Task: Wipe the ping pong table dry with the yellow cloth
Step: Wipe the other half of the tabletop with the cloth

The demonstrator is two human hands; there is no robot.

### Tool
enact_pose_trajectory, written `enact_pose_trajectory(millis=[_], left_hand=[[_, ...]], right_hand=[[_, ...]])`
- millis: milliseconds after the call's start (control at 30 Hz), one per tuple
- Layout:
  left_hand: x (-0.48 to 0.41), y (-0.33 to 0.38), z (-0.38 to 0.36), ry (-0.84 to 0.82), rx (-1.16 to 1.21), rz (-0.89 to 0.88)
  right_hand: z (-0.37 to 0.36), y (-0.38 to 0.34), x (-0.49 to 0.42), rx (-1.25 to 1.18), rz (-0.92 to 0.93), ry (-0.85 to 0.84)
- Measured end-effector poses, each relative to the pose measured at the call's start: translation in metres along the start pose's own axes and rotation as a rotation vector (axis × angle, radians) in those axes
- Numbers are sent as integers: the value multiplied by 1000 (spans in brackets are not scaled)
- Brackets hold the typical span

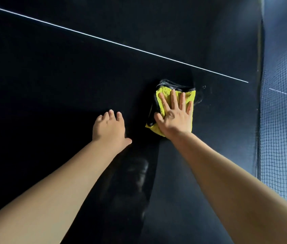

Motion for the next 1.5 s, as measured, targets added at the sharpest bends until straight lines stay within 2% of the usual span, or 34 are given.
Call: enact_pose_trajectory(millis=[100, 233, 500, 767, 933, 1133, 1267, 1367, 1500], left_hand=[[26, 9, 6, 157, 21, -45], [76, 41, 3, 284, 55, -258], [179, 57, -40, 215, 80, -474], [272, 44, -106, 143, 86, -561], [317, 51, -129, 100, 100, -639], [337, 75, -128, 125, 68, -691], [326, 77, -116, 144, 82, -683], [305, 74, -104, 159, 96, -634], [249, 82, -82, 179, 81, -526]], right_hand=[[-15, -13, 53, 22, 9, -29], [-39, -33, 125, 41, 19, -70], [-79, -79, 261, 15, 35, -100], [-105, -113, 371, -9, 70, -20], [-112, -110, 421, 0, 78, -39], [-111, -83, 440, 16, 59, -109], [-100, -56, 416, -10, -27, -72], [-89, -32, 385, 0, -75, -54], [-74, -16, 328, 30, -20, -75]])
Point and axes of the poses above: each hand's wrist, its own x-axis away from the middle knuckle, its own z-axis out of the back of the hand, y = z × x, the point moved 10 cm from there along -x, towards the middle knuckle, and after that the axes turned 9 degrees about -x, right-handed, at the moved point
